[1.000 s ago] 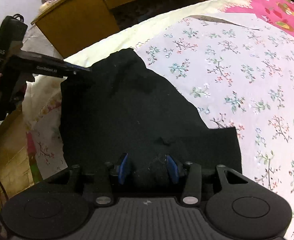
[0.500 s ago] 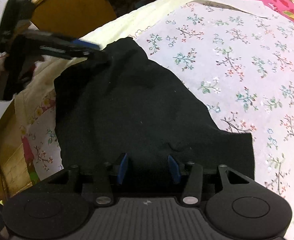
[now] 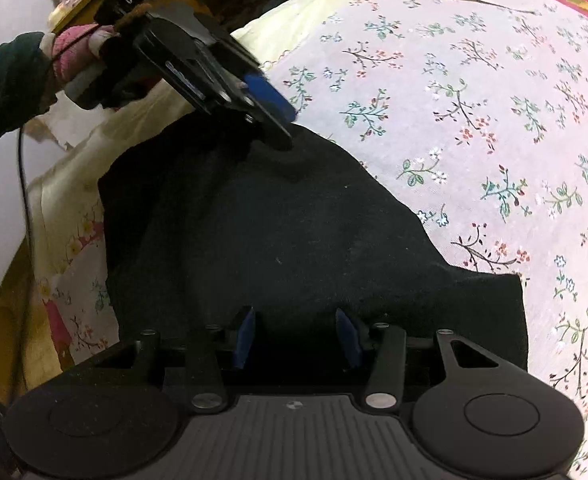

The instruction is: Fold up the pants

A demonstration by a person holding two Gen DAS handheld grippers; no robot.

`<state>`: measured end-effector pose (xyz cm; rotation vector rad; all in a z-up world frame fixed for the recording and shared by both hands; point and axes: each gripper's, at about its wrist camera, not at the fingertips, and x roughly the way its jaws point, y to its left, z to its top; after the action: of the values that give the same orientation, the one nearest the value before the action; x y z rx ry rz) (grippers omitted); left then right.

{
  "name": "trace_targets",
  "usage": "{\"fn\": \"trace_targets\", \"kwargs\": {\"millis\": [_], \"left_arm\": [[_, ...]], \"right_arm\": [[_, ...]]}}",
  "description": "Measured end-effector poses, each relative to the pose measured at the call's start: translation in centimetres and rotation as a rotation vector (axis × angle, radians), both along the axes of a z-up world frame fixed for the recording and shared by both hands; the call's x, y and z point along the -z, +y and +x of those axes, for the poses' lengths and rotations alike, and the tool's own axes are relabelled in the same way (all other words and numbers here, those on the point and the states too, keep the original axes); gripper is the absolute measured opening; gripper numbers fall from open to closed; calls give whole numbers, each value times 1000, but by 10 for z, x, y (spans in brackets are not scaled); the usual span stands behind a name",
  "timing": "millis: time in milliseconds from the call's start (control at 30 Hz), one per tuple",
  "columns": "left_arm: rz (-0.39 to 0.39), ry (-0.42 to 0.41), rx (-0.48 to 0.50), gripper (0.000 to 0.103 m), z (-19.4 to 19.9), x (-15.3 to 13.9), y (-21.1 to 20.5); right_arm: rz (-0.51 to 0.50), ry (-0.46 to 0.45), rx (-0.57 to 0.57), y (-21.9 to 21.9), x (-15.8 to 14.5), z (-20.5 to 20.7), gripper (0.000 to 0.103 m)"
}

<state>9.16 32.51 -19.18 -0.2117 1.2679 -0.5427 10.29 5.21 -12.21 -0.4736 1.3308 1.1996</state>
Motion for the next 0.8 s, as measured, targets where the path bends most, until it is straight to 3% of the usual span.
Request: {"fn": "trace_targets", "kwargs": {"millis": [133, 200, 367, 467, 667, 733, 800], "left_arm": [[-15, 94, 39, 60, -7, 1, 7], [-7, 100, 42, 60, -12, -1, 8], [-146, 127, -13, 63, -29, -13, 19], [-39, 174, -45, 62, -33, 5, 22], [76, 77, -36, 64, -38, 2, -12], [11, 93, -108, 54, -47, -7, -6], [-58, 52, -145, 45, -58, -24, -9]], "right_arm": [[-1, 16, 22, -1, 2, 1, 33], [1, 16, 24, -1, 1, 1, 33], [4, 24, 30, -4, -1, 1, 33], [7, 24, 34, -4, 0, 1, 33], [10, 15, 24, -2, 0, -4, 34], [18, 12, 32, -5, -3, -3, 34], [34, 7, 51, -11, -7, -2, 34]]}}
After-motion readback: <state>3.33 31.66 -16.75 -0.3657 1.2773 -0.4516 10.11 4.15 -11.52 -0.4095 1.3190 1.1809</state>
